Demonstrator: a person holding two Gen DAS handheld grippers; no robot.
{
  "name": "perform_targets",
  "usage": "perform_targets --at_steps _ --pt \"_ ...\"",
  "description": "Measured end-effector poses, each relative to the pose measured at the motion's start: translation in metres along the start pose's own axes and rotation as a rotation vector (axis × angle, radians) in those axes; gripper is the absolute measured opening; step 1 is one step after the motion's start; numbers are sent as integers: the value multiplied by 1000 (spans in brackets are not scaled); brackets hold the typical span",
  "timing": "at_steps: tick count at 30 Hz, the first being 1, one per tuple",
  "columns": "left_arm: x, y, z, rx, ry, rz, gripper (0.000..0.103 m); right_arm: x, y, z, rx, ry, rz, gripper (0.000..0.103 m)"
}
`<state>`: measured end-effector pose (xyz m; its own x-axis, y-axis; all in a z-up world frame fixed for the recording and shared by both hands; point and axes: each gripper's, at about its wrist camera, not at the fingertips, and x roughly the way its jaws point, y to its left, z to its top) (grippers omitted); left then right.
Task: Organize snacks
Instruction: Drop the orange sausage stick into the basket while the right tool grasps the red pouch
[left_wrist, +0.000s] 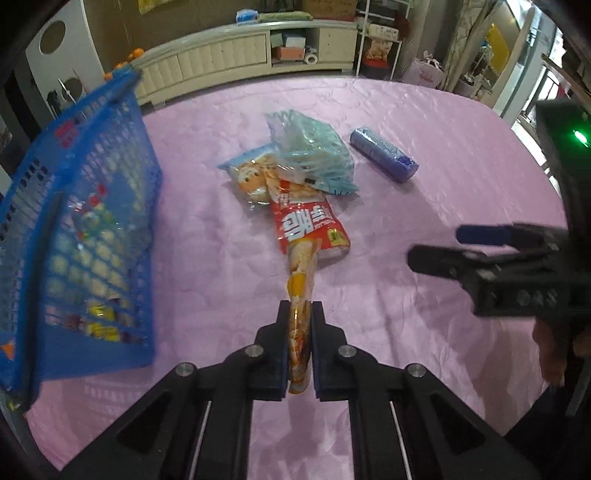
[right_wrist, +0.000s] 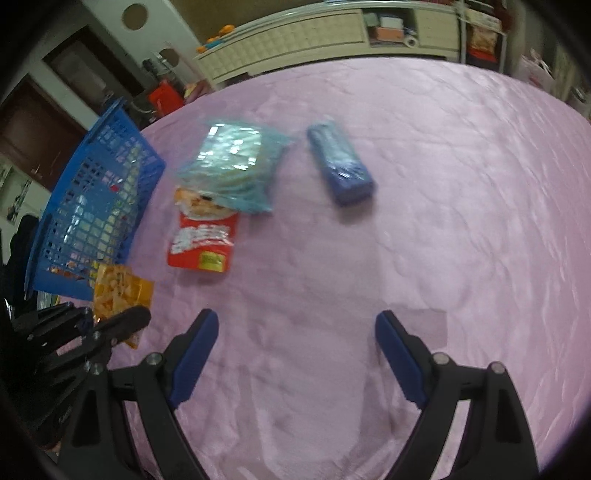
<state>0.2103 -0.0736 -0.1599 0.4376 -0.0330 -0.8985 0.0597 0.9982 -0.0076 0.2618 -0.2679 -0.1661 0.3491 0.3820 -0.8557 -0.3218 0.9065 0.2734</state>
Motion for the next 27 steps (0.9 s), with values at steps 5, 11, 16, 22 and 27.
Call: perform_targets --at_steps 5,11,16,22,27 --pt "-40 2 -1 39 -95 -10 8 4 22 7 -35 15 -4 90" --pt "-87 30 14 28 -225 11 8 -7 60 21 -81 3 -41 90" --pt "-95 58 19 -12 -264 33 8 2 71 40 -49 26 -49 90" --pt "-114 95 20 -60 -324 51 8 39 73 62 5 69 -68 90" --pt "-110 133 33 -70 -310 98 8 64 75 72 34 105 -72 90"
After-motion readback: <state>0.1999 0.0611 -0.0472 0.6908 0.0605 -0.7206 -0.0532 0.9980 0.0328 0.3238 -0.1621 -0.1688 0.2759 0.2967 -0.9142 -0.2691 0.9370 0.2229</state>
